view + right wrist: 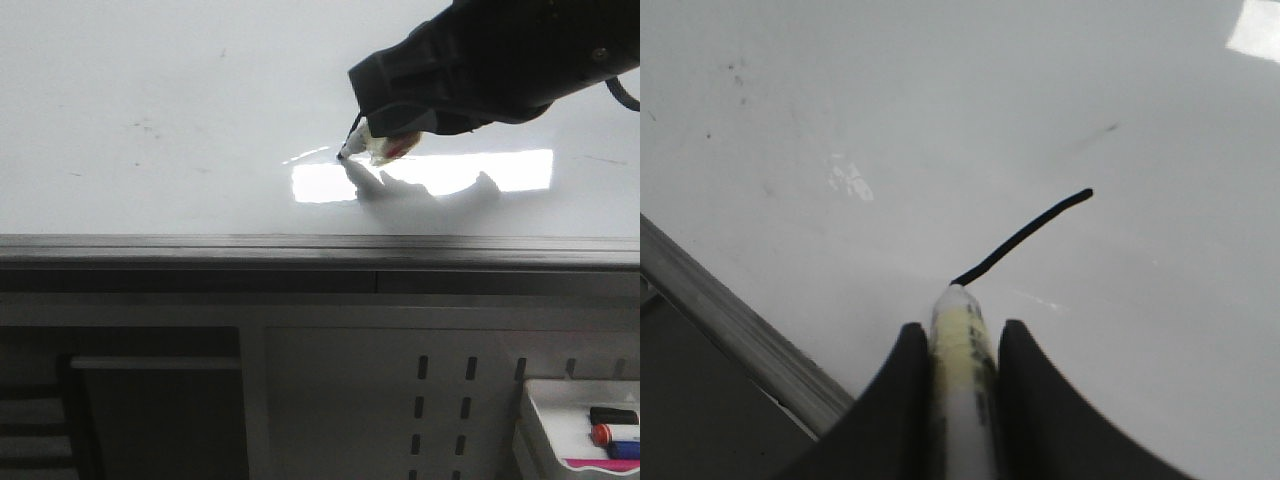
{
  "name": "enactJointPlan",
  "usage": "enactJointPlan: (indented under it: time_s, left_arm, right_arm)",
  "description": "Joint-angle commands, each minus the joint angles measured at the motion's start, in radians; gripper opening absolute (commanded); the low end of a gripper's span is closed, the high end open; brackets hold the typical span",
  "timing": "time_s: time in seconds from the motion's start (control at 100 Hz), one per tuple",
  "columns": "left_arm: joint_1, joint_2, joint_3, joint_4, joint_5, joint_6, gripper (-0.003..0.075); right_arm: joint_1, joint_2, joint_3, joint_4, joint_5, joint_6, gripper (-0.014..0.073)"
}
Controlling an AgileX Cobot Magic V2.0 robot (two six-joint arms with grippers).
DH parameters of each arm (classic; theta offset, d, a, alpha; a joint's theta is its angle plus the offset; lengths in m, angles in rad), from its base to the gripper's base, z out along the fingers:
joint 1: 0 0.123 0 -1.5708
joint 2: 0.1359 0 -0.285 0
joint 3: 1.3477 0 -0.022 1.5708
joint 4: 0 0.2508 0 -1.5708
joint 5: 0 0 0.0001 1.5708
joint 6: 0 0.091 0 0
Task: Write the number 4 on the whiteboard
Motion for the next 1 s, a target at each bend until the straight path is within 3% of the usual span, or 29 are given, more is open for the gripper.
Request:
enactJointPlan:
  time_s: [0.0, 0.39, 0.82, 0.99]
  left_arm:
    - [0.003, 0.009, -0.026, -0.030, -0.038, -0.010, -0.0020]
    - [0.003, 0.009, -0.026, -0.030, -0.038, -0.010, -0.0020]
    - [0.003, 0.009, -0.026, -0.030, -0.038, -0.010, -0.0020]
    - [0.003, 0.009, -0.026, -0.030, -0.040, -0.010, -0.0020]
  right_arm:
    - [-0.007, 0.001, -0.021, -0.008, -0.004, -0.003, -0.0046]
    - [-0.033, -0.001, -0.021, -0.006, 0.014, -0.003, -0.0045]
    - [-0.313, -0.098, 0.002, 0.018, 0.177, -0.003, -0.0045]
    - [-0.345, -0.106, 0.013, 0.017, 0.204, -0.003, -0.0045]
